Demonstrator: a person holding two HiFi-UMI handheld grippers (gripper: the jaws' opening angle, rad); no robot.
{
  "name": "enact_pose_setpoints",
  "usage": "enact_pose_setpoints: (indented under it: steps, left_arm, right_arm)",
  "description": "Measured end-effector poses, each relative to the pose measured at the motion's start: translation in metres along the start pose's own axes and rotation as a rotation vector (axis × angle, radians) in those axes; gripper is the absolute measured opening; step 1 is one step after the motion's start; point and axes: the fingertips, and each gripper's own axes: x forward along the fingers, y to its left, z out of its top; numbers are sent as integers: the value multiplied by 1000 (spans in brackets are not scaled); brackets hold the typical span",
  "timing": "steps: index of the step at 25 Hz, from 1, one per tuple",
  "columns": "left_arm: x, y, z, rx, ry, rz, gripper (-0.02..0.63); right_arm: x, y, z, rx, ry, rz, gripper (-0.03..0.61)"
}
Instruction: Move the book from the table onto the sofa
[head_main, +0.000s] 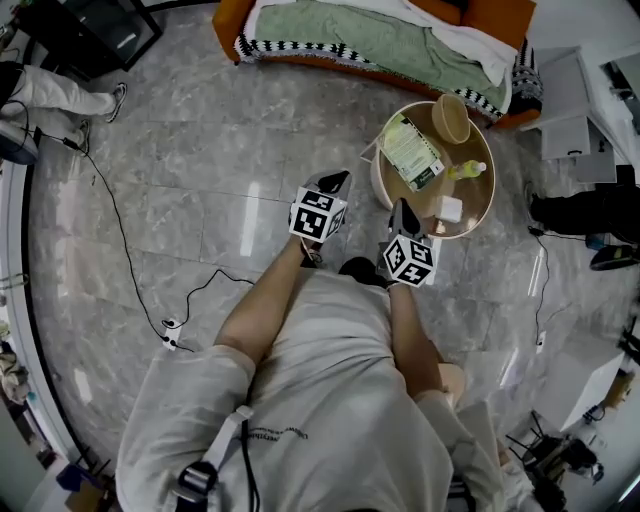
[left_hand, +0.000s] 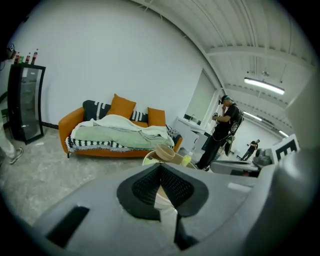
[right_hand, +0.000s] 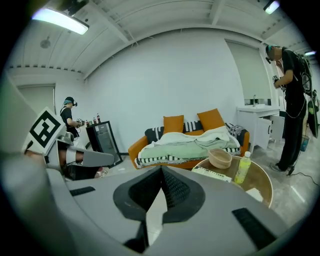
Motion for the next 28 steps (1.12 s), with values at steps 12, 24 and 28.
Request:
enact_pose_setpoints:
  steps: [12,24,28]
  left_arm:
    - [-15,39,-17,-71,5,47,8]
    - [31,63,9,-83,18,84,8]
    - [53,61,11,-98,29,69,8]
  right_arm:
    - [25,50,-28,-23,91,154,6]
    - [54,-6,-15,163,49,53,6]
    - [67,-17,-27,118,117,45,6]
